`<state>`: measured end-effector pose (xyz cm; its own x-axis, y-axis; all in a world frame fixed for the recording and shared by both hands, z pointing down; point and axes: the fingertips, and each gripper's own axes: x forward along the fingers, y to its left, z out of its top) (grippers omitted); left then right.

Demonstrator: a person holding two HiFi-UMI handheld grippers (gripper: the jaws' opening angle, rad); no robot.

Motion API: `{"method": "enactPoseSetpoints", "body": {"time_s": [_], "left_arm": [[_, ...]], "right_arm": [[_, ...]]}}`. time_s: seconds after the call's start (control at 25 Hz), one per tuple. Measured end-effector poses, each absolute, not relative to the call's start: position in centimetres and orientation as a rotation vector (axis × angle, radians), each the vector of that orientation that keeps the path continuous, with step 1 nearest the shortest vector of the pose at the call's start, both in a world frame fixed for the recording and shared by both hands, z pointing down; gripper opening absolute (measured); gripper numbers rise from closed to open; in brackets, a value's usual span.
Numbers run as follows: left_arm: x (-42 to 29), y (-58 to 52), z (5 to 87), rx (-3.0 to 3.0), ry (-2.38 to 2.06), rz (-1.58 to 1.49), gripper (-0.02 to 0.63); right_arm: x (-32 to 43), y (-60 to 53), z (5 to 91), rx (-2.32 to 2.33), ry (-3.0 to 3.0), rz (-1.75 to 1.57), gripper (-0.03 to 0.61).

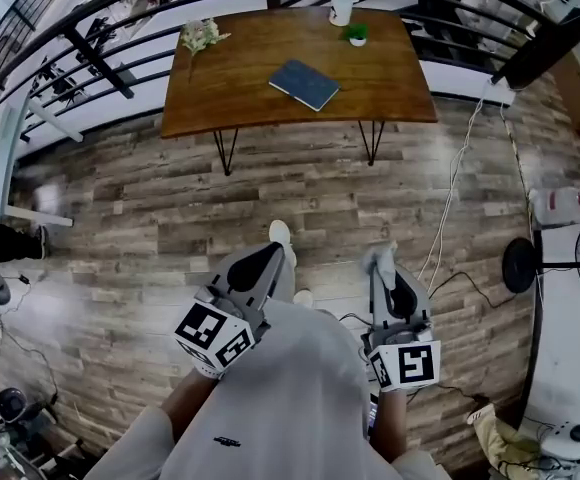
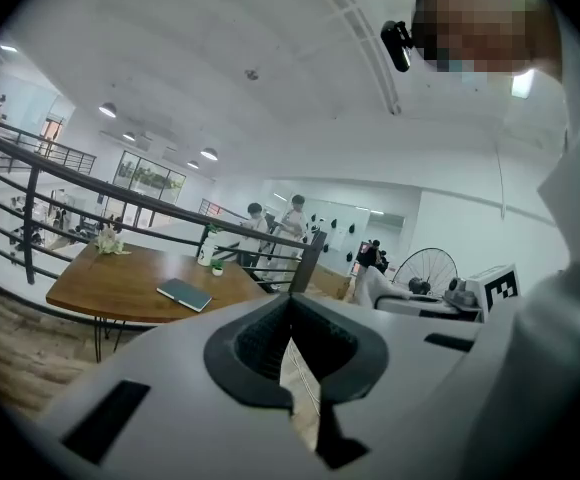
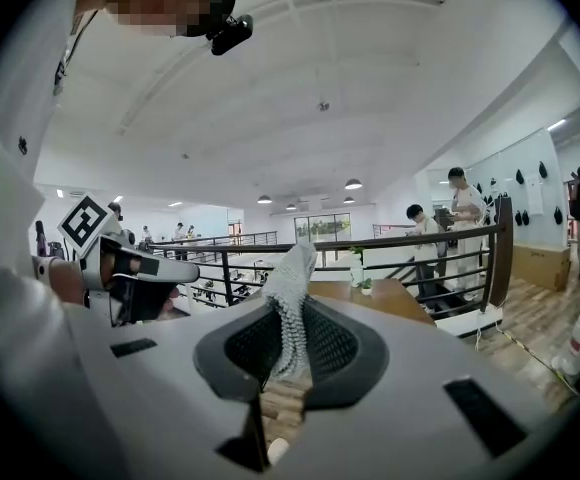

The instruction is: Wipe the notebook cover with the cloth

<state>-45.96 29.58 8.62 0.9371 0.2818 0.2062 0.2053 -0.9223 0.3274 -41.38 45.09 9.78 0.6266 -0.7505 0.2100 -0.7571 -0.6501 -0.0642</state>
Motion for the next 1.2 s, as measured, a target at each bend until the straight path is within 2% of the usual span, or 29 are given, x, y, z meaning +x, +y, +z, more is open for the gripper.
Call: {"method": "enactPoseSetpoints", "body": {"time_s": [0.6,1.2], "left_arm": [[-30.4,19.7,8.2,2.722,0.223,0.322,0.018],[-21.3,8.8,6.7,2.711,0.16,0.272,0.018]], "right_arm": [[-25.1,35.1,8.4,2.718,-1.382,0.376,0.043],[-12.9,23.6,5.7,2.71,-1.412,0.267,0.043]]}}
